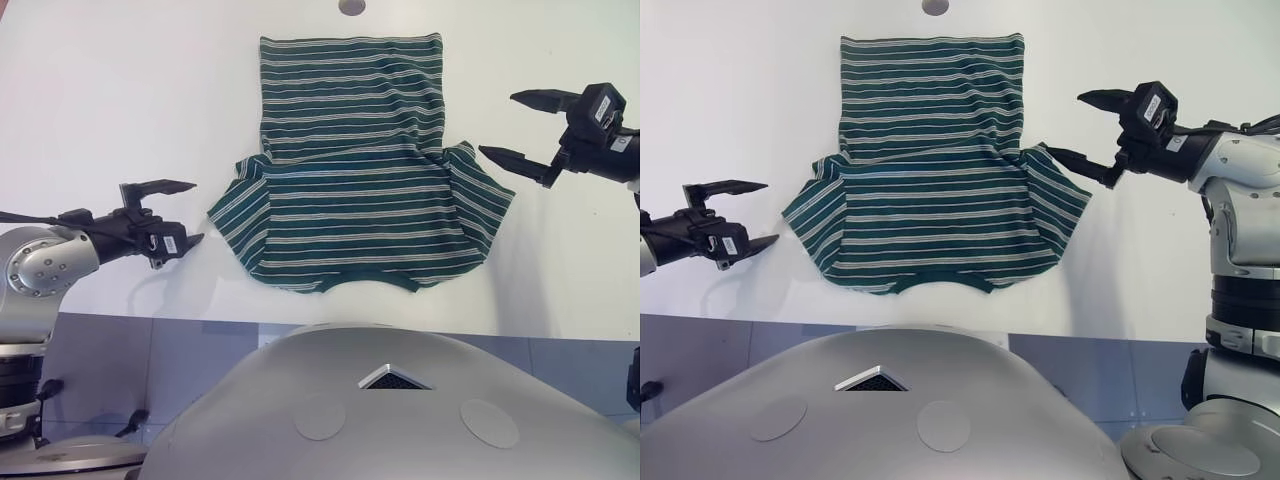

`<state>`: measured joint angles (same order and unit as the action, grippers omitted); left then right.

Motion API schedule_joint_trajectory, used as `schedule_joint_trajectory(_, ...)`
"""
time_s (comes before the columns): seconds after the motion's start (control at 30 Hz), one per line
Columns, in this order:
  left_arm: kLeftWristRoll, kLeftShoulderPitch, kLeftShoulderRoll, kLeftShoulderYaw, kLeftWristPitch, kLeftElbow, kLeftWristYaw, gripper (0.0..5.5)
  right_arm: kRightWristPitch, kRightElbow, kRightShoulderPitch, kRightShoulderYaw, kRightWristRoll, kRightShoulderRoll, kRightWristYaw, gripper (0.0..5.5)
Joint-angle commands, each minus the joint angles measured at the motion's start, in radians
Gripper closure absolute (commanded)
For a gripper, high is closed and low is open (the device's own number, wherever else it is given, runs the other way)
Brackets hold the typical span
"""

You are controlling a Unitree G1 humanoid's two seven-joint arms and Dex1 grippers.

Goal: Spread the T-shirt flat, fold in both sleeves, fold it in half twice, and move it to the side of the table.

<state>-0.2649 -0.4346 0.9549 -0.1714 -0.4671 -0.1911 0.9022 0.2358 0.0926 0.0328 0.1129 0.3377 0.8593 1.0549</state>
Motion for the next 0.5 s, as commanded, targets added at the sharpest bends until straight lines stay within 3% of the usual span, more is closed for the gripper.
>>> schedule_joint_trajectory(0.03, -0.003, 0.002, 0.020, 0.054, -0.016, 0.016, 0.006, 1.69, -0.020, -0.002, -0.007, -0.014, -0.018, -0.009, 0.000, 1.29)
schedule_joint_trajectory(0.5, -0.120, 0.079, 0.074, 0.177, -0.102, 0.182, -0.079, 4.50, -0.053, -0.021, -0.012, -0.039, -0.036, -0.031, 0.000, 1.29)
